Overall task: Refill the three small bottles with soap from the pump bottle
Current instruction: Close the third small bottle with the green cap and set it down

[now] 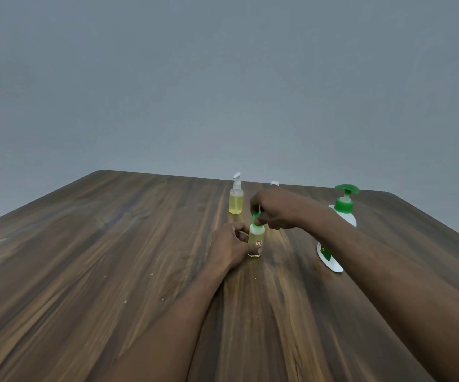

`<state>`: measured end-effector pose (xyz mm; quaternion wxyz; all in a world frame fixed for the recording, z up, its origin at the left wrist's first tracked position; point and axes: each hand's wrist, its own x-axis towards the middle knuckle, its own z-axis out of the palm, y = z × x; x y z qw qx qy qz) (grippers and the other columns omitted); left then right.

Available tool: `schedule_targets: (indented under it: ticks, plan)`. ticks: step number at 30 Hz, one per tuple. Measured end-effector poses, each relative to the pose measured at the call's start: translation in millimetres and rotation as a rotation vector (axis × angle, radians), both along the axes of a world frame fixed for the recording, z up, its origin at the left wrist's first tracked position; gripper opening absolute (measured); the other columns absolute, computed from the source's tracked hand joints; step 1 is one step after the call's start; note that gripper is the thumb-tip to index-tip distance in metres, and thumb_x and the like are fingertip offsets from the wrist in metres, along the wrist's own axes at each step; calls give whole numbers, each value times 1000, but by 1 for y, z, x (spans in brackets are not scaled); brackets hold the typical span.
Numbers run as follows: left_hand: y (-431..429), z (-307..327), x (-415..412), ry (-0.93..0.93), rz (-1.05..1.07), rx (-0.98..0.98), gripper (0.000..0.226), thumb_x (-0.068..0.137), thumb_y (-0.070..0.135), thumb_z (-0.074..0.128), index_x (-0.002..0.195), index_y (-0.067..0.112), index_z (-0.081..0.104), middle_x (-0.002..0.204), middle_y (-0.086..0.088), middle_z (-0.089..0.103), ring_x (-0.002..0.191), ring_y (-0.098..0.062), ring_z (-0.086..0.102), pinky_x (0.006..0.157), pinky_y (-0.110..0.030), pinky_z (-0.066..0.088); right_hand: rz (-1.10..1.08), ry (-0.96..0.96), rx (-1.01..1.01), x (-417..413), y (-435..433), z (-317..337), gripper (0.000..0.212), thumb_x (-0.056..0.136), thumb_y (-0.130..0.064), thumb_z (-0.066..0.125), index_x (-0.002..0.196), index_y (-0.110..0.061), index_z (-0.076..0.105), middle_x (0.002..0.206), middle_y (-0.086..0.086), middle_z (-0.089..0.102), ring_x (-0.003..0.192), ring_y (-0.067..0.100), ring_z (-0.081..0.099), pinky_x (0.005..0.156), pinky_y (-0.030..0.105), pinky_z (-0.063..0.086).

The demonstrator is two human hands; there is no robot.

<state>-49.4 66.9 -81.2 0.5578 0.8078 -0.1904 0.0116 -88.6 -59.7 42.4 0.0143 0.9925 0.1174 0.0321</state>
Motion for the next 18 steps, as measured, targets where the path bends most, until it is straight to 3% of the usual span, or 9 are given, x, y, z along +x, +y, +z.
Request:
schedule_targets:
  ticks: [3,7,9,13,15,18]
  plan:
    - [0,0,-1,1,9,5,31,64,10,89,91,18,75,84,-10,76,83,-28,72,79,-44,56,27,-18,-46,0,-1,-2,29,92,-25,67,114,-5,66,99,5,64,72,11,50,70,26,38]
    - [-2,0,0,0,18,10,31,62,10,89,88,17,74,83,-12,75,82,-29,72,79,-47,56,0,-66,-10,2,-3,-10,26,92,-23,67,106,-2,69,97,8,68,82,23,62,77,35,51]
    - [-3,-1,1,-5,28,9,31,61,10,89,87,15,74,83,-14,75,78,-29,71,79,-48,56,-8,-100,-29,4,-3,-15,24,93,-24,65,103,-2,69,102,10,69,94,27,62,82,39,50]
    - [-3,-2,2,-3,32,12,31,60,11,89,87,17,75,82,-12,75,74,-24,70,78,-47,56,-41,-131,-9,6,-1,-21,21,94,-21,63,102,-1,66,103,12,69,97,28,63,79,36,48]
    - [-4,-2,2,-3,26,1,31,61,9,89,88,16,75,82,-13,75,78,-29,71,79,-47,57,-71,-147,75,3,-1,-26,22,93,-19,63,107,-3,66,106,13,68,102,29,62,81,35,49]
    - [-5,-2,0,-15,40,-13,31,61,4,88,87,13,74,77,-12,74,76,-28,70,78,-46,56,-114,-250,235,-17,-5,-38,45,92,-29,66,131,-10,54,119,12,62,111,29,56,87,35,46]
